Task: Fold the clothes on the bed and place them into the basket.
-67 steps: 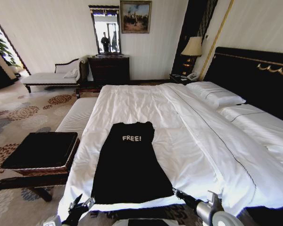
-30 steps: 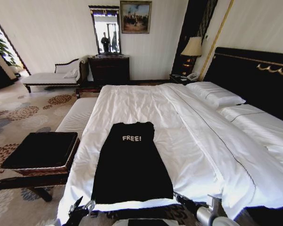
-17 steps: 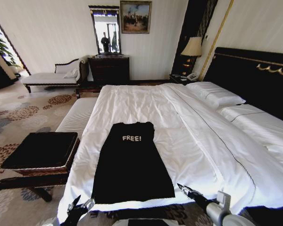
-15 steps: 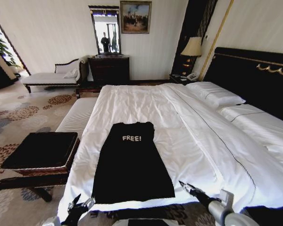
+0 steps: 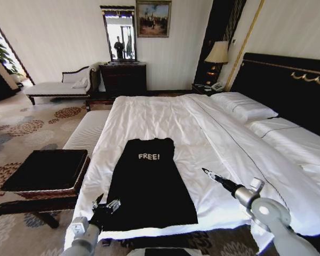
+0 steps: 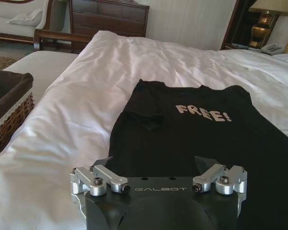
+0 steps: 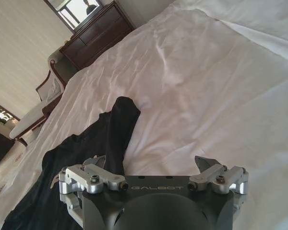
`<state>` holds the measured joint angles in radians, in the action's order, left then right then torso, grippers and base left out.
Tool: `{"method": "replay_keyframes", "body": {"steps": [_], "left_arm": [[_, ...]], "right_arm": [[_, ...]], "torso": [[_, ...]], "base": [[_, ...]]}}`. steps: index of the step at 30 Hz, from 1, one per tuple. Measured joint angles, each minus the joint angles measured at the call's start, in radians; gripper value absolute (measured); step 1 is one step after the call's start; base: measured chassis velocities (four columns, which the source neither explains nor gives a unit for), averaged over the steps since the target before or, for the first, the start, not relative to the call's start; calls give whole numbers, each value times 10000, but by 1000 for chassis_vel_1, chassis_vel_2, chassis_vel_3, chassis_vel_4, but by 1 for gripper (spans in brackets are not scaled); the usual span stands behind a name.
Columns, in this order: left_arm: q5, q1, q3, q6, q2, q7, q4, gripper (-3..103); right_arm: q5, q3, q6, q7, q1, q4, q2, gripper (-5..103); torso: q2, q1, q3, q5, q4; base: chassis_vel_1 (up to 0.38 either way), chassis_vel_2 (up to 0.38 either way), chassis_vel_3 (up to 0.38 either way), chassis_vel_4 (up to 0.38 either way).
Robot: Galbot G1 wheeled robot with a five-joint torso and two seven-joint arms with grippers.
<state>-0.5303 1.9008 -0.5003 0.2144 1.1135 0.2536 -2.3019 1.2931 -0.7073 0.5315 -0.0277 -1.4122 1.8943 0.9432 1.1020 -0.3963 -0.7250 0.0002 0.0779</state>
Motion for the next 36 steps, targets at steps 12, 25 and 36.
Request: {"method": "replay_keyframes", "body": {"steps": [12, 25, 36], "left_arm": [[-295, -164, -71, -261, -447, -536, -132, 96], [-1543, -1989, 193, -307, -1085, -360, 744, 96], [-1797, -1587, -131, -301, -1473, -361, 475, 96]], "right_arm": [[475, 2822, 241, 301, 4515, -3996, 468, 100], [-655, 4376, 85, 1252, 7808, -8158, 2225, 100], [-2374, 4003, -447, 2076, 9283, -11195, 3590, 100]], "torso": [[0, 0, 0, -3, -1], [-1, -2, 0, -5, 0], [2, 3, 4, -5, -2]], "base": [[0, 0, 0, 0], [0, 0, 0, 0], [0, 0, 0, 0]]}}
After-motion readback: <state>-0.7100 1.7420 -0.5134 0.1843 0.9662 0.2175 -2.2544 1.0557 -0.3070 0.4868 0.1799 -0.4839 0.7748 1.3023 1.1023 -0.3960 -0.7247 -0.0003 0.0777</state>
